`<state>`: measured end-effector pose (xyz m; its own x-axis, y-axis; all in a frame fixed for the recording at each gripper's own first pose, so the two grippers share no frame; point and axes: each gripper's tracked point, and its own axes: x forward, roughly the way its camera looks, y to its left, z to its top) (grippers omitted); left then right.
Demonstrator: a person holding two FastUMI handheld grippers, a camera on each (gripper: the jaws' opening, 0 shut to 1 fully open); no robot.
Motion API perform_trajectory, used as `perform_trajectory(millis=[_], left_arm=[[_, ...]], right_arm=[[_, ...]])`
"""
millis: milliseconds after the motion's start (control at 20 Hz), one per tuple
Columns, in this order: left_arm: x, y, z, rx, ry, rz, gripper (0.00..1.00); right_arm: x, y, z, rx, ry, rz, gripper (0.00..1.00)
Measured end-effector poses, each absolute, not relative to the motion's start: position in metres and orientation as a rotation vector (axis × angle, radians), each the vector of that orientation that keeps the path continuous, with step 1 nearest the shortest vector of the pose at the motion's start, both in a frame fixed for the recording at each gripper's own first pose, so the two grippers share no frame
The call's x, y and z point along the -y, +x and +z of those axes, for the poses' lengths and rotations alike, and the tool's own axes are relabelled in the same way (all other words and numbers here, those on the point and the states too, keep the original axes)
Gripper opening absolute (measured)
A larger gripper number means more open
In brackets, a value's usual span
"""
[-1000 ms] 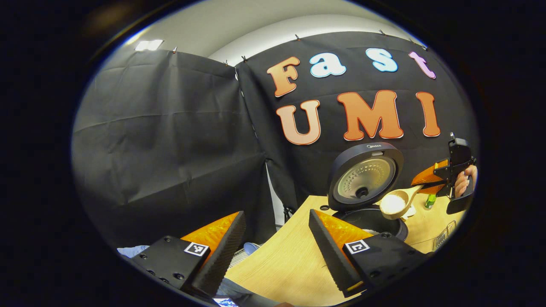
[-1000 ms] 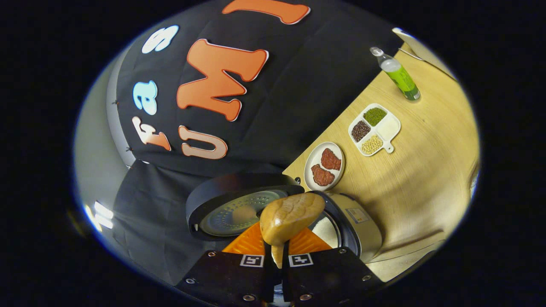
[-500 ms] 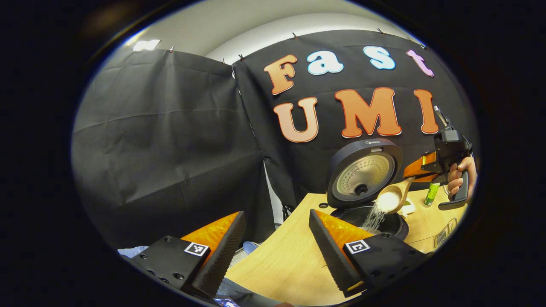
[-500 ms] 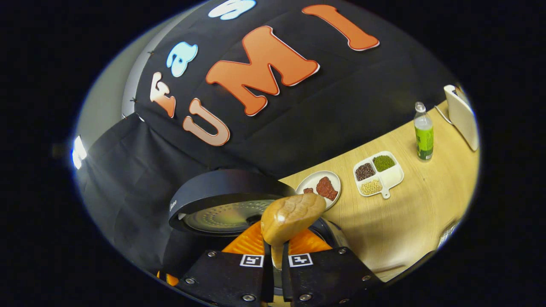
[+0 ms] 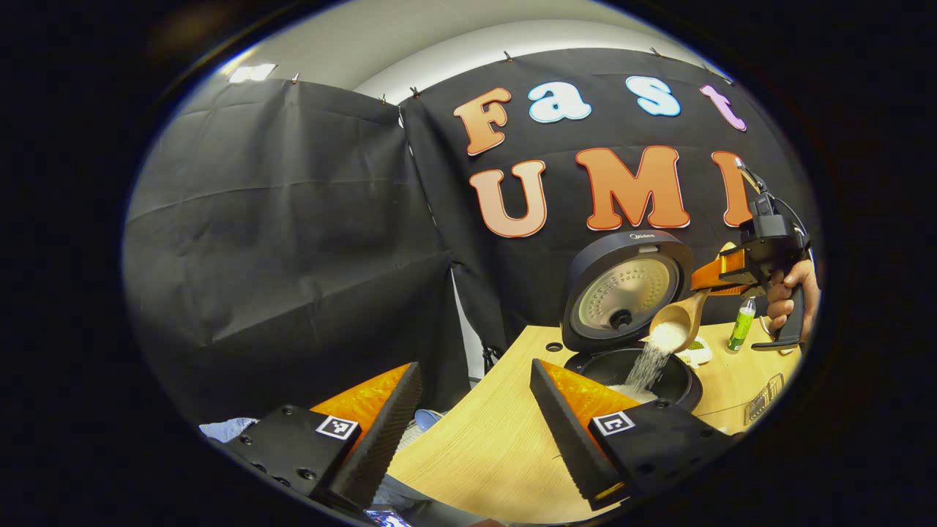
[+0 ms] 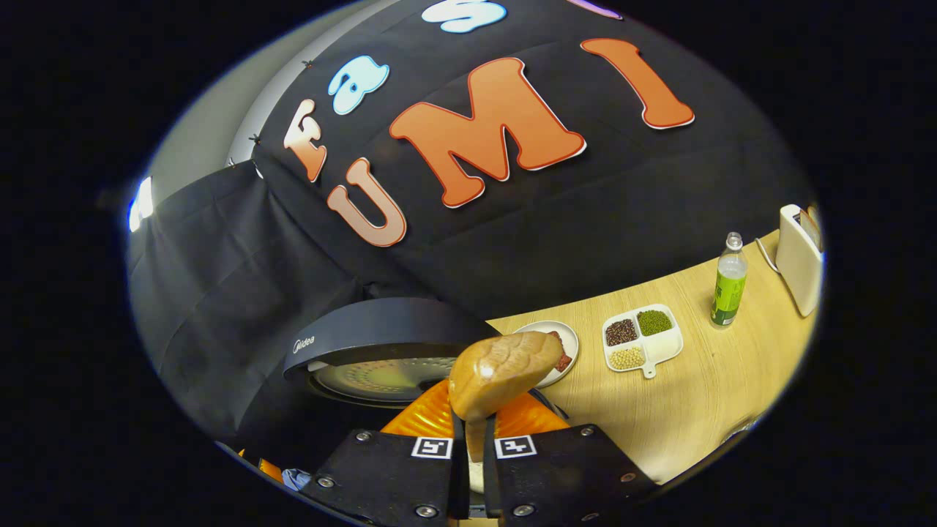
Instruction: Close the left gripper, press the button to open the rice cooker; take a wooden spoon from the chopstick holder with the right hand, scoop a spoonful of rice and pour it into the rice cooker, then put the wooden spoon back into the chopstick holder.
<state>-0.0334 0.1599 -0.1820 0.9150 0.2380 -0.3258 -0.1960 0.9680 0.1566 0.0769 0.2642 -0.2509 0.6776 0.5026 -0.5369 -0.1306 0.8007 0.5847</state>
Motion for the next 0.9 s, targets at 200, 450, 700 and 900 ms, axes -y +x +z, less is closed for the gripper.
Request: perform_trajectory(millis=[200,450,700,900], left_arm=[[-0.158,-0.031,-0.186,-0.357,0.118,0.216,0.94],[-0.158,-0.034,-0.186,-0.36,0.115,0.214,0.94],[-0.162,-0.032,-0.188,-0.365,0.113,0.223,1.0],[-0.166,-0.034,-0.19,-0.369,0.11,0.231,1.0]], right_arm=[[-0.269,0.078,-0.241,-0.702,0.466,0.404,0.07],[-0.276,0.077,-0.238,-0.653,0.357,0.433,0.07],[-0.284,0.076,-0.233,-0.61,0.284,0.46,0.07],[-0.291,0.074,-0.228,-0.553,0.181,0.48,0.07]])
